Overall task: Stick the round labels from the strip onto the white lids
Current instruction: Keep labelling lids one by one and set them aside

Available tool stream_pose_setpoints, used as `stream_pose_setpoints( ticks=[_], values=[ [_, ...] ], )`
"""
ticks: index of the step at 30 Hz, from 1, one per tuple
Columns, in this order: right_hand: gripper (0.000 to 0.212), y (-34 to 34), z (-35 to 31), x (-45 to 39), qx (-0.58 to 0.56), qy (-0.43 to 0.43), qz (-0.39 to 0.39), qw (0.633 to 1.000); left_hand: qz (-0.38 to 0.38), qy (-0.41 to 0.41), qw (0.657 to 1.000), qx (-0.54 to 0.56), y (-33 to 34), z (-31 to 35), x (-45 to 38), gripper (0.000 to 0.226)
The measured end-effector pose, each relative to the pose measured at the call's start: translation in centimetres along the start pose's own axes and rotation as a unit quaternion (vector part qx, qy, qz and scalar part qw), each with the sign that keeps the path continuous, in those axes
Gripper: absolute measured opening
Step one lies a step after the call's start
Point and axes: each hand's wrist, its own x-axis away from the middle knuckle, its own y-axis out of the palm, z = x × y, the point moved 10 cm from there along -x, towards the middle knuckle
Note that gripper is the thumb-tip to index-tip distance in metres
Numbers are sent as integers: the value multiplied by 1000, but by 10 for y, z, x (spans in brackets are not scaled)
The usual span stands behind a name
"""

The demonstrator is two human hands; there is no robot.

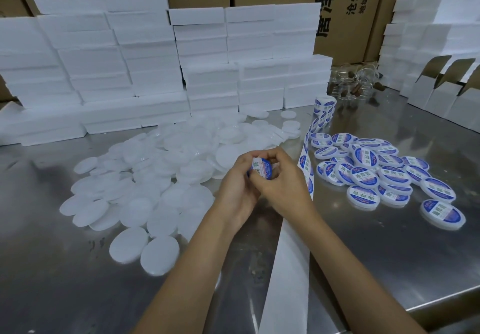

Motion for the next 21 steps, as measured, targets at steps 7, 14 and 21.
stream_pose_setpoints(
  ticks=[7, 14, 21],
  values=[
    [55, -11, 9, 2, 108, 42, 14, 993, 32, -1, 997, 66, -7, 3, -3, 21],
    [57, -5, -1, 6, 195, 9, 11, 981, -9, -3, 995, 104, 7, 8, 3, 23],
    [57, -19, -4, 0, 224, -7, 64, 972, -36, -19, 991, 130, 15, 4, 5, 32]
  ],
)
